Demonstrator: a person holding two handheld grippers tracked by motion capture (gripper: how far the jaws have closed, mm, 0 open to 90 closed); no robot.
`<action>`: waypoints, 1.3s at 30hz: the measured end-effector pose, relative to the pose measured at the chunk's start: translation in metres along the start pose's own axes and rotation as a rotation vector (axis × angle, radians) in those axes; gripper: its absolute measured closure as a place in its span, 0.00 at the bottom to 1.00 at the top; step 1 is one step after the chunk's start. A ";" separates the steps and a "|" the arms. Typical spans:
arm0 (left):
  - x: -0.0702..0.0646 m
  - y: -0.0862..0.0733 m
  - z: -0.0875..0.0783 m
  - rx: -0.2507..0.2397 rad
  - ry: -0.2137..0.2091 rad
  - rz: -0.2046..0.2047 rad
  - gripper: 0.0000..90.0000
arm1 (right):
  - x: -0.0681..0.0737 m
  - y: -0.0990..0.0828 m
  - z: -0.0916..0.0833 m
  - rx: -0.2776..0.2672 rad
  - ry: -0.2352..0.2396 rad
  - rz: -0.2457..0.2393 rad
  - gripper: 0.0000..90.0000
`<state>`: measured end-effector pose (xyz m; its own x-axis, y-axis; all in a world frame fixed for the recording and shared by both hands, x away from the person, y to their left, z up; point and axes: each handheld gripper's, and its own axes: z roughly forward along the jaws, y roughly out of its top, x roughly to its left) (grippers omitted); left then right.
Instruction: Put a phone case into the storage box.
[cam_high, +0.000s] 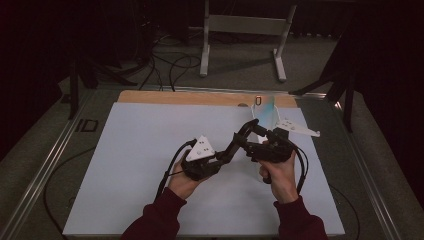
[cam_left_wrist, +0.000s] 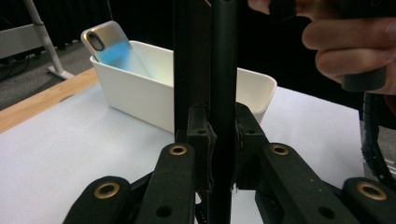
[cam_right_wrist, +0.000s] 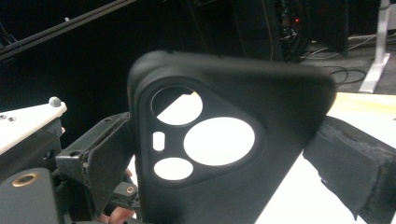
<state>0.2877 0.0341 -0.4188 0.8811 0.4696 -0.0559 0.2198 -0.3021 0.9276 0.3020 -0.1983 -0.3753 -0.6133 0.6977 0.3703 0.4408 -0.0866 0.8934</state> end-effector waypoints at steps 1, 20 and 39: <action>0.000 0.000 0.000 -0.005 -0.004 -0.005 0.90 | 0.000 0.000 0.000 0.002 -0.002 -0.001 0.11; 0.005 -0.001 -0.001 0.066 0.017 -0.005 0.70 | 0.009 0.004 0.001 0.025 -0.036 -0.107 0.15; 0.027 -0.021 -0.038 0.098 0.189 -0.020 0.18 | 0.003 0.010 0.001 0.008 -0.061 -0.122 0.15</action>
<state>0.2909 0.0842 -0.4261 0.7838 0.6210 0.0054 0.2839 -0.3661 0.8862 0.3052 -0.1962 -0.3650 -0.6215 0.7449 0.2427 0.3706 0.0066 0.9288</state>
